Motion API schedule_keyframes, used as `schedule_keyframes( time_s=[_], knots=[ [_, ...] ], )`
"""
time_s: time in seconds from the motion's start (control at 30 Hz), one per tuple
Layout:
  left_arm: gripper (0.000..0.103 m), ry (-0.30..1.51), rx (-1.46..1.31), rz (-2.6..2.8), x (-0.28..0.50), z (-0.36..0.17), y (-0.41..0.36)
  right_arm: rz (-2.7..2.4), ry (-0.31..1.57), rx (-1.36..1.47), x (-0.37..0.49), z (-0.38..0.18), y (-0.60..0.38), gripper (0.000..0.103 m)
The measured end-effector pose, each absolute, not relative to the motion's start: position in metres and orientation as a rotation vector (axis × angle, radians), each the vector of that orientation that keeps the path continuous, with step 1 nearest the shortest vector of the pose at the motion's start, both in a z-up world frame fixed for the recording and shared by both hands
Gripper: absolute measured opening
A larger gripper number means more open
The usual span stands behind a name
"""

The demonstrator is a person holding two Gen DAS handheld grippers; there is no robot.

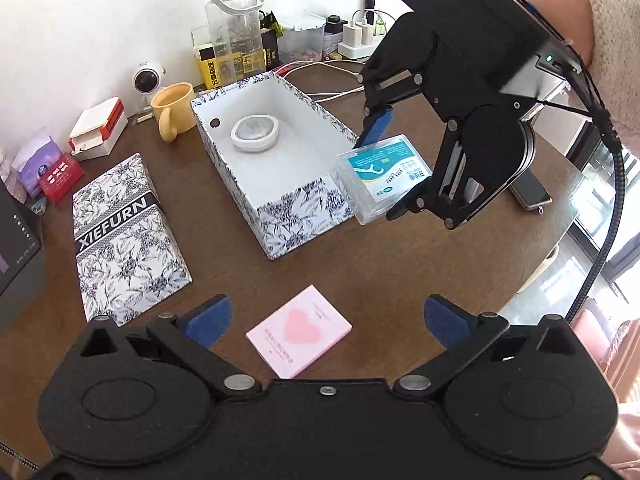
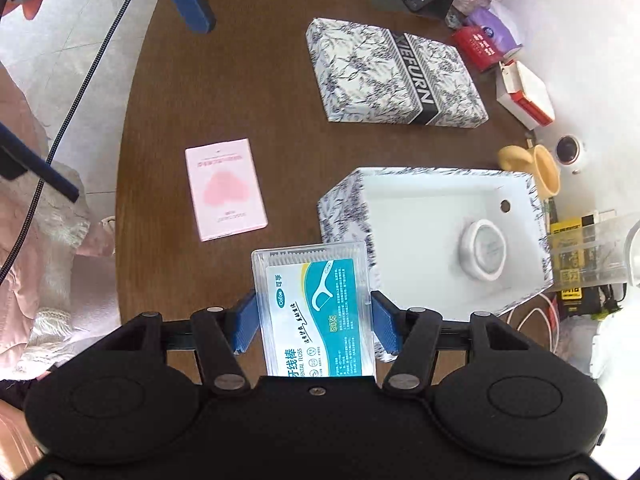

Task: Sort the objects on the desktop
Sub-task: 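Carry the floss-pick case with the right gripper into the storage box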

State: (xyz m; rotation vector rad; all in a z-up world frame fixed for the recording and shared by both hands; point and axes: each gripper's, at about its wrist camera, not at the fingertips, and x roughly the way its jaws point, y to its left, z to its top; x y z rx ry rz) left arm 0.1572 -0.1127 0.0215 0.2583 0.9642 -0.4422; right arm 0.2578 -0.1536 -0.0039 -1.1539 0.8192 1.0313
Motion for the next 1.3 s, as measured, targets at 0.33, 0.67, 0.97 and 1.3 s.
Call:
schedule_keyframes(
  time_s=[0.33,0.67,0.97,1.3],
  knots=[
    [0.103,1.026,0.181,-0.309,0.264,0.043,-0.132,1.178,0.808,-1.189,0.371,-0.016,-0.164,0.061],
    [0.103,1.086,0.115,-0.205,0.321,0.028,-0.135,1.228,0.953,-1.167,0.454,-0.099,-0.154,0.061],
    [0.103,1.155,0.106,-0.190,0.346,0.013,-0.138,1.238,0.991,-1.151,0.467,-0.132,-0.148,0.062],
    [0.103,1.167,0.112,-0.177,0.347,0.010,-0.142,1.225,0.982,-1.098,0.469,-0.120,-0.155,0.062]
  ],
)
